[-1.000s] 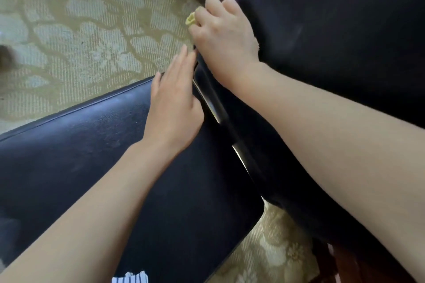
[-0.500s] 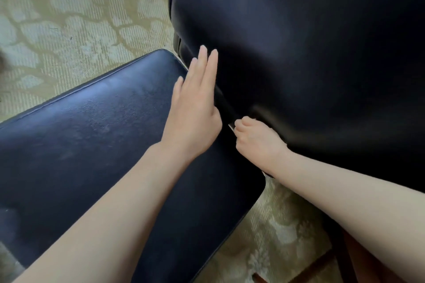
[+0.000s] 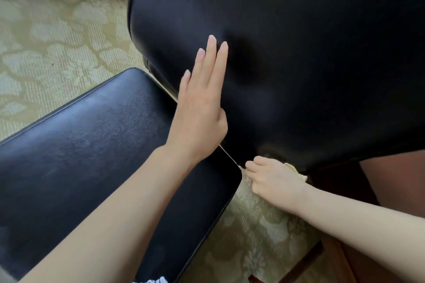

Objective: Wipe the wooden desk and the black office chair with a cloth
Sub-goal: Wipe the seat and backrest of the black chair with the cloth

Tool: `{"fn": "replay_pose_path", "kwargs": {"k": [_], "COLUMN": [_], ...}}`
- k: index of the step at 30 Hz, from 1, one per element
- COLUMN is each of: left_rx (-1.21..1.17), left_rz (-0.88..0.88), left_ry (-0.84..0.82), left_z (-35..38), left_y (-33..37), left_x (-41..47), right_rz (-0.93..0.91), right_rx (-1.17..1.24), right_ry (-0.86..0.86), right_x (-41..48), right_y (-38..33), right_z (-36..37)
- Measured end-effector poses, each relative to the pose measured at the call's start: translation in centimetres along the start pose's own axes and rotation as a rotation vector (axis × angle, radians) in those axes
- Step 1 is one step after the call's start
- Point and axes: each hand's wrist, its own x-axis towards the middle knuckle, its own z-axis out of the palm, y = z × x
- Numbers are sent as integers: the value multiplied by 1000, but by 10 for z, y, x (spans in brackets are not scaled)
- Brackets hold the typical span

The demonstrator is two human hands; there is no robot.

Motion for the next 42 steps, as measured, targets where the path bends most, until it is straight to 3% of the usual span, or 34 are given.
{"fn": "replay_pose_path", "kwargs": {"k": [6,13,21,23,26,29,34,42], "left_rx": [47,211,365,394,449,520,611,662], "left_rz": [112,249,322,308,317,289,344,280], "left_ry": [-22,-31,-195,-272,-386,-454,-492,-505], "left_z": [-23,-69,-99,-94,-80,-56,-15,22], "left_y": [46,111,197,212,243,259,304,330], "left_x": [9,40,56,53,48,50,61,64], "right_rz": [203,422,895,1013,1235,1312,1252,1191], "right_rx": [135,25,266,434,889,1281,1513,1391], "right_ry": [320,670,743,887,1096,1121,1016,963], "right_x": [-65,-124,-198,-213,-244,-255,-273,-271], "right_y": [29,86,123,129,134,138,143,145], "right_z": [-39,-72,-99,-104,-104,-90,-73,-63]}}
